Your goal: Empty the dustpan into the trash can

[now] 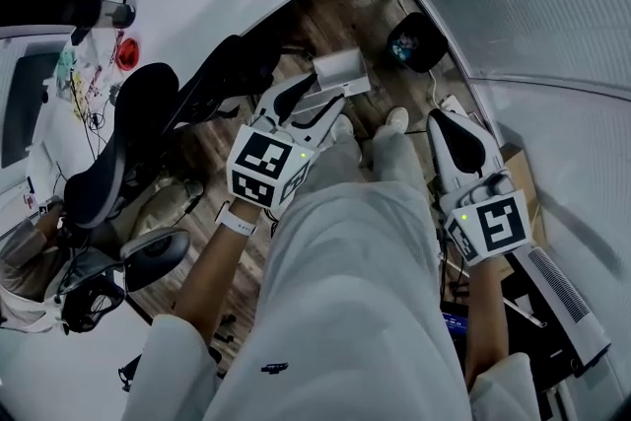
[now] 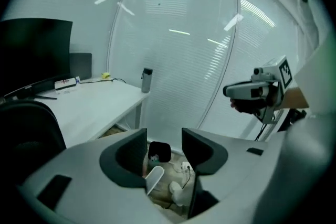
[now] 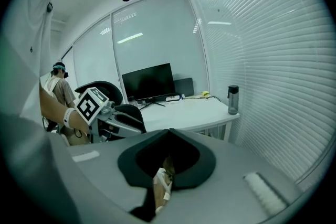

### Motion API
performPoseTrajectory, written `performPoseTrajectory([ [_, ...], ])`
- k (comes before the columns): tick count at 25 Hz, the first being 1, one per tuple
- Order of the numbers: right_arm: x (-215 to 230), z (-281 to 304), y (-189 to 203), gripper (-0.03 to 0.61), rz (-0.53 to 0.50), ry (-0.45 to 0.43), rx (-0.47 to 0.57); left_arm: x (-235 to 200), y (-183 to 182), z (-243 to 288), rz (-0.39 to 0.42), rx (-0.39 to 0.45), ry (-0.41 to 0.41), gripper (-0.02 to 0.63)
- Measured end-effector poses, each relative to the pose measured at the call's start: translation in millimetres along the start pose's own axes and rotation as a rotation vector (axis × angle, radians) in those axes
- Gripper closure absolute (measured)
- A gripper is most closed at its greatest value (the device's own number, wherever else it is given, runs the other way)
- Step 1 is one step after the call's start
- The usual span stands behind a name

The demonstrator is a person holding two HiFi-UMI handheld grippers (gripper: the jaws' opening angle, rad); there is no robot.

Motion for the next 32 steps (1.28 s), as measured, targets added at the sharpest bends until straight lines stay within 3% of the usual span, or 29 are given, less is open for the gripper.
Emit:
performPoseTrajectory([
  [3,2,-8,-4,0.581,-0.002,0.016,-0.013,9,-17,-18,-0.061,0.084,-0.008,0.425],
  [7,0,-22,-16,0.581,-0.058,0.048,0.008,23,-40,-42,-0.076,0.171,-0.020,0.469],
  [9,-2,-29,-22,0.581,-0.082,0.054,0.026,28,-48,-53,-0.084,0.215,-0.028,0.506],
  [11,-7,-35,-27,0.581,-0.103,0.057,0.042,32,-54,-66,-0.086,0.251,-0.020,0.592],
  [18,-18,-51,-42,0.581,-0.178,0.049,0.053,45,-66,-92,-0.091,0.328,-0.004,0.597],
  [32,-45,-58,-46,0.581,-0.236,0.004,0.047,65,-53,-117,-0.120,0.337,0.032,0.604],
])
Point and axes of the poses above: the fingertips, and each gripper's own axes: z forward along the fingers, x to its right, y out of its underside, the point moved 8 cm from there along -z, backward along the fingers, and after that the axes turned 5 degrees about -y, right-handed, at the moved point
